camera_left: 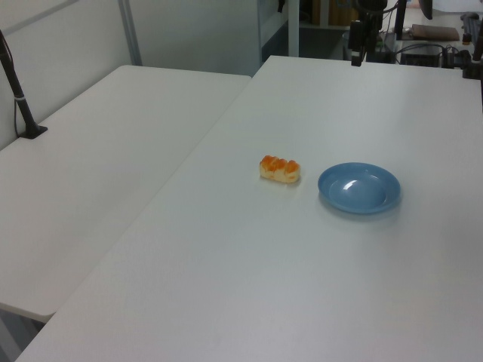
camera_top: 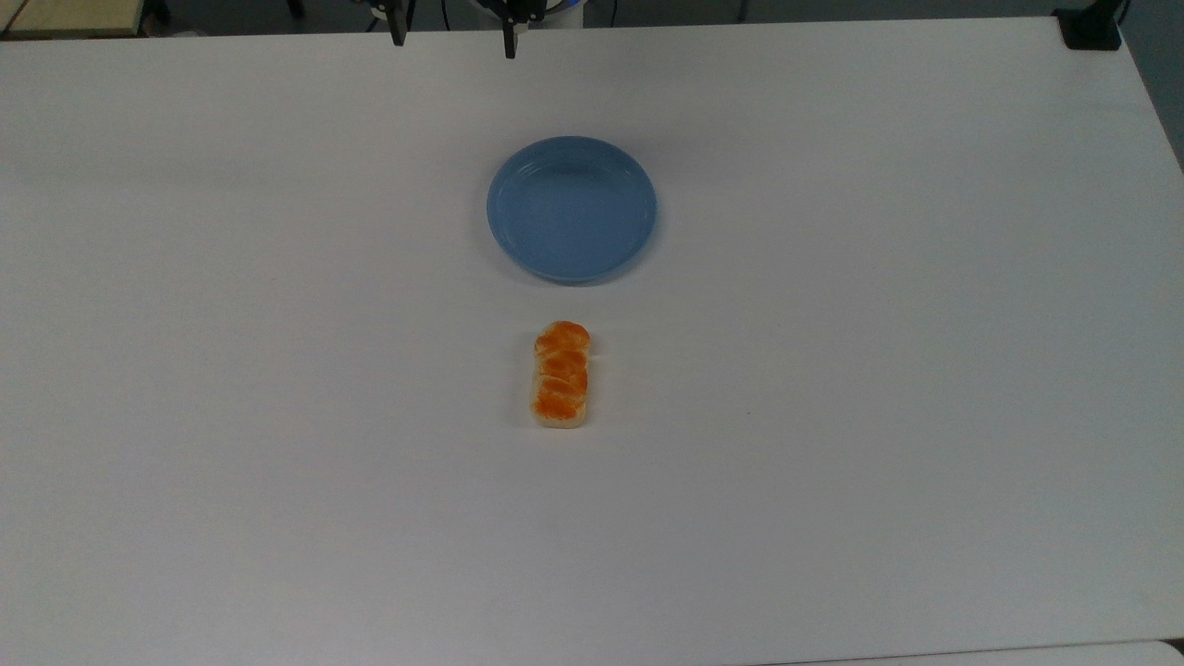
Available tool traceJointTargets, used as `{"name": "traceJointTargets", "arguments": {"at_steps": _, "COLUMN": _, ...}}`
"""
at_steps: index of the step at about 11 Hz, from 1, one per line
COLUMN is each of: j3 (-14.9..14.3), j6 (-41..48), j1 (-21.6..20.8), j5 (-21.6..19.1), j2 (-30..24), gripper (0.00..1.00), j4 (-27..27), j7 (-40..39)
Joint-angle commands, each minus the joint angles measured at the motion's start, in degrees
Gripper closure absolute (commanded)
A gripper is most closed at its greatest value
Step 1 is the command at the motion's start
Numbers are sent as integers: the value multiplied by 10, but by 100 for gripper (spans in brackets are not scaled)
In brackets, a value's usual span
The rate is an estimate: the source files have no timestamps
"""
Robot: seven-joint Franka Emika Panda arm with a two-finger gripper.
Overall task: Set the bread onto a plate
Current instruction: 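Move the open gripper toward the orange bread roll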
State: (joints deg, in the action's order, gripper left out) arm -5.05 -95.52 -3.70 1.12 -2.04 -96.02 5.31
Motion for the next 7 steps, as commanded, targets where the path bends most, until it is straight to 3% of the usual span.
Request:
{"name": "traceJointTargets", "arguments": {"at_steps": 1, "j3": -1, "j6": 1, "j1": 0, "j5": 2, "j2": -11, "gripper": 0, "j4": -20, "j7": -18}}
{"name": "traceJointTargets", "arguments": {"at_steps": 7, "j3": -1, "j6": -16, "j1": -2, "j5": 0, "j2": 1, "gripper": 0, "j4": -19, "j7": -19}}
